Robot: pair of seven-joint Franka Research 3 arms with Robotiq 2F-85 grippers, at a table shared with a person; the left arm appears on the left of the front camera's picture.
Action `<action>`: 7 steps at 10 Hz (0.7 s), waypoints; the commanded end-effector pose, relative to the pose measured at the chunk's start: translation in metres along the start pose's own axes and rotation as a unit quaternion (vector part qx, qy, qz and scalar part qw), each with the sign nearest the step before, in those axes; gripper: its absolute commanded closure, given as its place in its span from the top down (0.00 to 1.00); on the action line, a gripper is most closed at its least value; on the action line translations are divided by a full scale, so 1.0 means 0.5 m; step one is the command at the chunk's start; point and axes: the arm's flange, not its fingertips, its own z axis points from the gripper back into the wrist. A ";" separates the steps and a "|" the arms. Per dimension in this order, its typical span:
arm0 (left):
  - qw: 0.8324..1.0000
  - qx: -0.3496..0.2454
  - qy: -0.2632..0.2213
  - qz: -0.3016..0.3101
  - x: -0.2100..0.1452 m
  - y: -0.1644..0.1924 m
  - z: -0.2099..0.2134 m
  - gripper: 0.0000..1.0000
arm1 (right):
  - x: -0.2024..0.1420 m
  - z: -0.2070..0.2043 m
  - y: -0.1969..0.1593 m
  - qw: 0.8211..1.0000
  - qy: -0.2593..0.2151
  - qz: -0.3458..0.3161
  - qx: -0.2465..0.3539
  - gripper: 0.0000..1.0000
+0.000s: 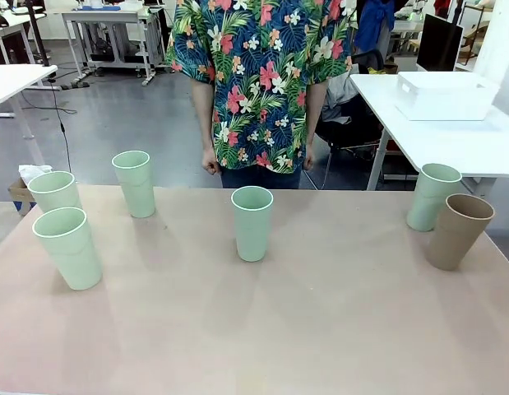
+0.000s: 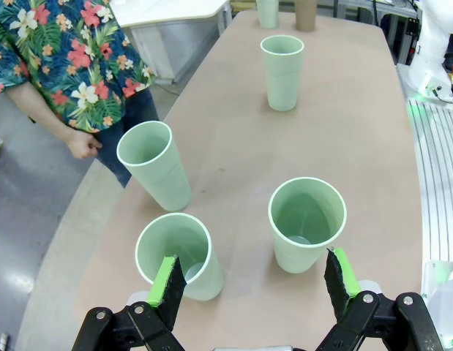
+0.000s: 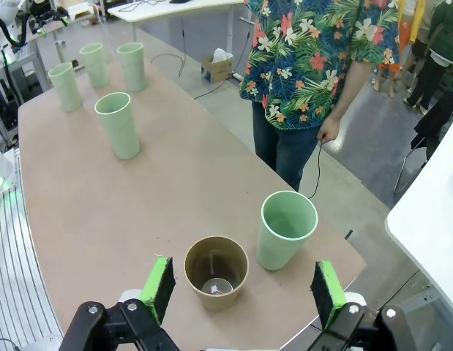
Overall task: Stack the cups and store them in the basket.
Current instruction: Pick up two Reusable plastic cups , one in each hand.
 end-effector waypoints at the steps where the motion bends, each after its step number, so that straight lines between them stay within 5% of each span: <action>1: 1.000 -0.001 -0.005 -0.004 0.000 -0.001 0.000 1.00 | 0.002 -0.002 -0.002 1.000 -0.014 0.011 -0.001 1.00; 7: 1.000 -0.001 -0.005 -0.004 0.000 -0.001 0.000 1.00 | 0.002 -0.002 -0.002 1.000 -0.014 0.011 -0.001 1.00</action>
